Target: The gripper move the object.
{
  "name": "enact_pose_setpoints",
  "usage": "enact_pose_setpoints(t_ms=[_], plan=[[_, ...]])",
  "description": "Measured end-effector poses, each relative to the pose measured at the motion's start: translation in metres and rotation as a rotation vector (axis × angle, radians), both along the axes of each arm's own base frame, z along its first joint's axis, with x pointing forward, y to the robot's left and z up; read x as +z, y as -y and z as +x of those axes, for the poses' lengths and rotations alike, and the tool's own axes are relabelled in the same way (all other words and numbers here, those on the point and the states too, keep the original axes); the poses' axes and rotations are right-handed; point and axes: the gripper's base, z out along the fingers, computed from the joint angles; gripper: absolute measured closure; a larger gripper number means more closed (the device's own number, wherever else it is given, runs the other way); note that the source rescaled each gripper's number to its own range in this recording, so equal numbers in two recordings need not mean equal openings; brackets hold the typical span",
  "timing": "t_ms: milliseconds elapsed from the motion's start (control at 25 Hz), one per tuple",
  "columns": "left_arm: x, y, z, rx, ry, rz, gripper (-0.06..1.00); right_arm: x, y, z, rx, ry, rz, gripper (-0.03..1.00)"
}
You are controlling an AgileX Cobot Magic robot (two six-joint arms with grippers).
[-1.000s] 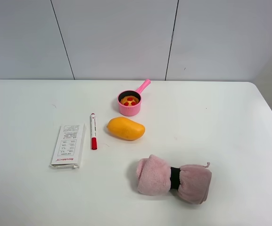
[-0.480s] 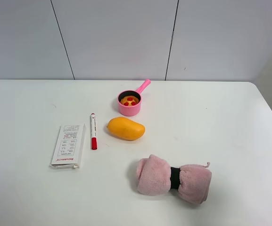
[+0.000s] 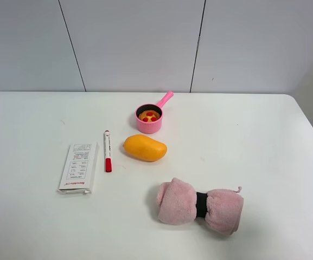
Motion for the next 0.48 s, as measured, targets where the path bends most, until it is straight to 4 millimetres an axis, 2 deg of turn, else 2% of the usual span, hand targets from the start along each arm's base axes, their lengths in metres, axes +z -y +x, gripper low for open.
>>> enact_pose_setpoints(t_ms=[480], plan=[[0.0000,0.0000,0.0000,0.000,0.000,0.000,-0.06,0.0000,0.0000,0.0000,0.002,0.000,0.000,0.43]])
